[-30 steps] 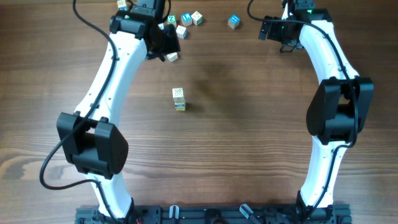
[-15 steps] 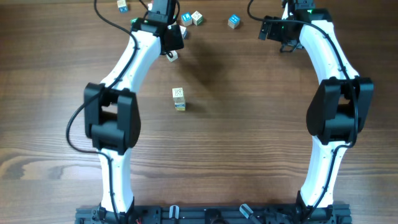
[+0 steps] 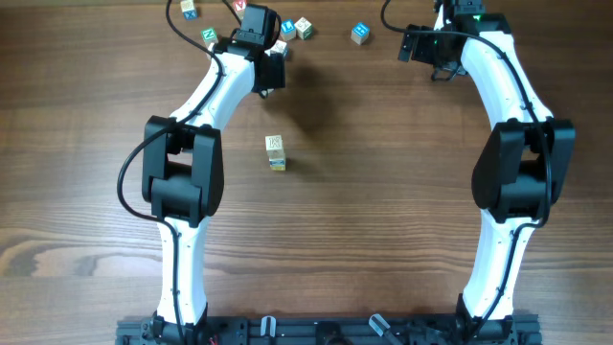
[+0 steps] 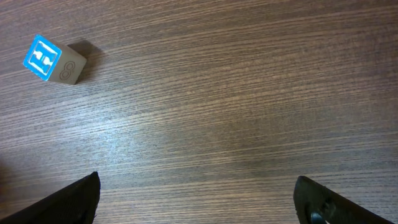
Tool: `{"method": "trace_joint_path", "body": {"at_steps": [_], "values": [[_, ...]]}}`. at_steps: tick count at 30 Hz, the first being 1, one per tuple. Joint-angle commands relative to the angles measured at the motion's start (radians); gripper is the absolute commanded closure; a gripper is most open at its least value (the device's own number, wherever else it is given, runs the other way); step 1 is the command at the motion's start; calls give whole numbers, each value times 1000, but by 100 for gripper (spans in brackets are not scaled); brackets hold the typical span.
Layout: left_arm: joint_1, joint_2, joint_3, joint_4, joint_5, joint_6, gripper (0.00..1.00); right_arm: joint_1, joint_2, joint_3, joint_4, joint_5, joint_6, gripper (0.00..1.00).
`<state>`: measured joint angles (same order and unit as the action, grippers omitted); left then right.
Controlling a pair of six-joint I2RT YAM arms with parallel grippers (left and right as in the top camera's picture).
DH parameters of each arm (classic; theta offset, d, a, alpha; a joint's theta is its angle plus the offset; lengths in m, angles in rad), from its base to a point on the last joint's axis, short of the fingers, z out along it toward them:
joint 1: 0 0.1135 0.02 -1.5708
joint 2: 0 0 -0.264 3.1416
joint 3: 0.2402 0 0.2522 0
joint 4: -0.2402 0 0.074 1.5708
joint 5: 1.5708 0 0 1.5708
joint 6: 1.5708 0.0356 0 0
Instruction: Form a tower
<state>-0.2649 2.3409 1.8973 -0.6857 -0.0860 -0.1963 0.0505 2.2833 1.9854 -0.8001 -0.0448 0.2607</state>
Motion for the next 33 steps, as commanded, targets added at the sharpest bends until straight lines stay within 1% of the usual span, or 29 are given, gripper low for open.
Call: {"method": "trace_joint_path", "body": {"at_steps": [1, 5, 8, 11, 14, 18, 20, 21, 30, 33], "values": [[14, 21, -3, -42, -21, -2, 44, 2, -23, 6, 2, -2, 4, 0], [16, 21, -3, -83, -40, -55, 44, 2, -23, 6, 2, -2, 4, 0], [16, 21, -3, -93, -40, -82, 49, 2, -23, 6, 3, -2, 4, 0], [16, 21, -3, -80, -40, -82, 49, 2, -23, 6, 2, -2, 4, 0], [16, 21, -3, -59, -39, -81, 56, 2, -23, 6, 2, -2, 5, 0], [16, 21, -3, -59, -39, -81, 60, 2, -23, 6, 2, -2, 4, 0], [16, 21, -3, -60, -39, -81, 59, 2, -23, 6, 2, -2, 5, 0], [16, 21, -3, -62, -39, -81, 55, 2, -23, 6, 2, -2, 4, 1], [16, 23, -16, -22, -39, -80, 62, 2, -23, 6, 2, -2, 4, 0], [16, 25, -16, -22, -39, -80, 61, 2, -23, 6, 2, -2, 4, 0]]}}
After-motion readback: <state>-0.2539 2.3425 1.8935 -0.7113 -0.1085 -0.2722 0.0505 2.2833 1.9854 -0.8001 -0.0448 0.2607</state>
